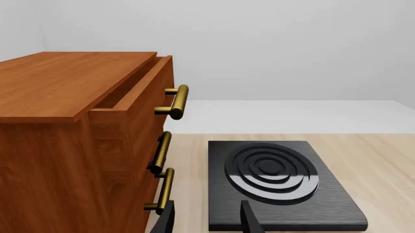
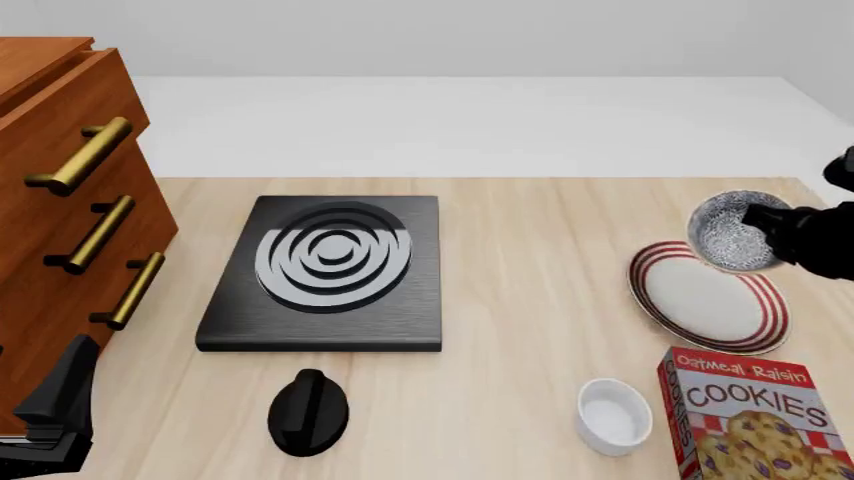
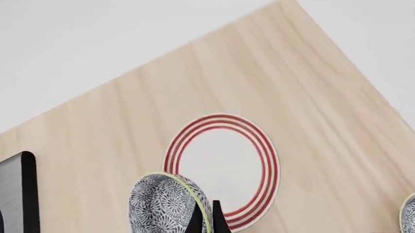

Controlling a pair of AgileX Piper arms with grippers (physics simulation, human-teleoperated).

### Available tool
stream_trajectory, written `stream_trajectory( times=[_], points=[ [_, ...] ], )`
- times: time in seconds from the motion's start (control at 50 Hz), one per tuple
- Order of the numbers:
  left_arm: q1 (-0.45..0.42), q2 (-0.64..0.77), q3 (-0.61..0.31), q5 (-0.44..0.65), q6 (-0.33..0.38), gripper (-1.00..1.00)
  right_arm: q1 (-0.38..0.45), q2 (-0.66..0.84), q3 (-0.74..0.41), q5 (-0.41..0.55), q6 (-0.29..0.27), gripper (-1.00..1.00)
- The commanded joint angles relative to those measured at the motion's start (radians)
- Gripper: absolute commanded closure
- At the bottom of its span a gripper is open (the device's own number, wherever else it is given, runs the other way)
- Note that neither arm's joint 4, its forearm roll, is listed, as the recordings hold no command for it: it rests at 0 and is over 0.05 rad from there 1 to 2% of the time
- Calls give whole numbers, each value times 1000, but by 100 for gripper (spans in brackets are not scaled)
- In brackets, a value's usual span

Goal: Pick the akita bowl on the ramekin and place it on the plate.

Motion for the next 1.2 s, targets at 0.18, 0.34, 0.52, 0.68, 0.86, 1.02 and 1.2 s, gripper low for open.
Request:
stream_trajectory(
  times=[0.18,0.34,0.52,0.68,0.86,1.02,1.2],
  points=[
    [0,0,0,0,0,-100,-23,89,40,-104,44,100],
    [0,0,0,0,0,-100,-26,136,42,-141,52,100],
    [0,0,0,0,0,-100,-39,194,51,-191,60,100],
    [0,0,0,0,0,-100,-55,217,53,-209,55,100],
    [0,0,0,0,0,-100,-61,242,57,-232,61,100],
    [0,0,0,0,0,-100,-74,264,53,-245,61,100],
    [0,0,0,0,0,-100,-70,286,36,-250,65,100]
  ],
)
